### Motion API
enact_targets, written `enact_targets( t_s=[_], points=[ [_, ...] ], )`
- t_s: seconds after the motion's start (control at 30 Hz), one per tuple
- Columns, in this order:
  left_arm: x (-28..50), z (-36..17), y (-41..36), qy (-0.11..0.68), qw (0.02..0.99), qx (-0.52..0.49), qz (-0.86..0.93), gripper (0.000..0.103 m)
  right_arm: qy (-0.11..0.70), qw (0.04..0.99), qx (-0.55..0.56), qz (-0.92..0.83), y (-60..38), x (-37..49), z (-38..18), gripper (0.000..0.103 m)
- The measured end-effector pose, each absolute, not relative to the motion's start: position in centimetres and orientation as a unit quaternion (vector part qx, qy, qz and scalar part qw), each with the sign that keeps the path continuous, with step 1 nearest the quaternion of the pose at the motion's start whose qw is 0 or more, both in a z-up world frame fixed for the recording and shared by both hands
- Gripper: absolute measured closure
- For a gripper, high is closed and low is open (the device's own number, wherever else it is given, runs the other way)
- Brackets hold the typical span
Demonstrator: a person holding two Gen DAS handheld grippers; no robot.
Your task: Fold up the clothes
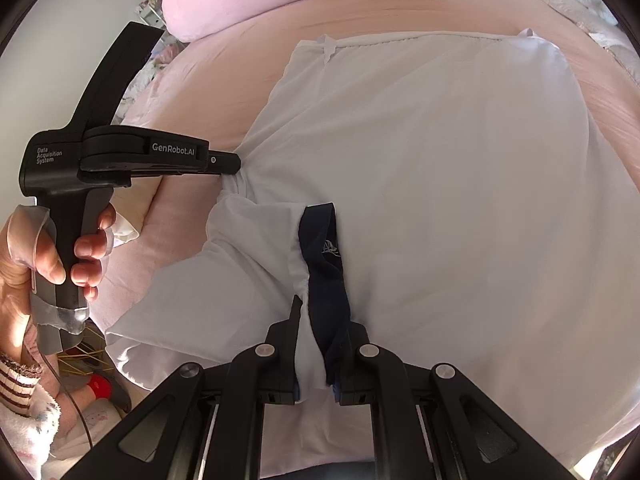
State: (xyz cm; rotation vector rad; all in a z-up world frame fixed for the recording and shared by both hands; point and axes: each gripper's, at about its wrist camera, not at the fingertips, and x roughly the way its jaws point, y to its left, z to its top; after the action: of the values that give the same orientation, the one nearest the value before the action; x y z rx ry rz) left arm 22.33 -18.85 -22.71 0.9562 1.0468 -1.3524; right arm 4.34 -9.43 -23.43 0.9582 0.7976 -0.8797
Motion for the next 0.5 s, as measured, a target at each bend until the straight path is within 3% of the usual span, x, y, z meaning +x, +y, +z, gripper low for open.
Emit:
enact_targets(
  t_s=[0.27,0.33,0.4,0.5],
  points=[
    [21.4,-18.6,-16.2,0.453,0.545,0.361,-0.606,0.088,0.347,0.724,0.450,-0.391,-9.1,2.8,-23.3,0.095],
    [20.9,-17.3,-14.9,0.434,0.550,0.358,-0.618,0.077,0.339,0.722,0.462,-0.388,-9.3,2.4,-23.3,0.095],
    [20.4,-16.2,-13.7,0.414,0.561,0.355,-0.622,0.046,0.332,0.720,0.473,-0.384,-9.4,2.5,-23.4,0.095],
    [21.0,-15.5,-11.7,0.405,0.568,0.343,-0.629,0.043,0.318,0.728,0.476,-0.378,-9.1,2.2,-23.1,0.095]
  ],
)
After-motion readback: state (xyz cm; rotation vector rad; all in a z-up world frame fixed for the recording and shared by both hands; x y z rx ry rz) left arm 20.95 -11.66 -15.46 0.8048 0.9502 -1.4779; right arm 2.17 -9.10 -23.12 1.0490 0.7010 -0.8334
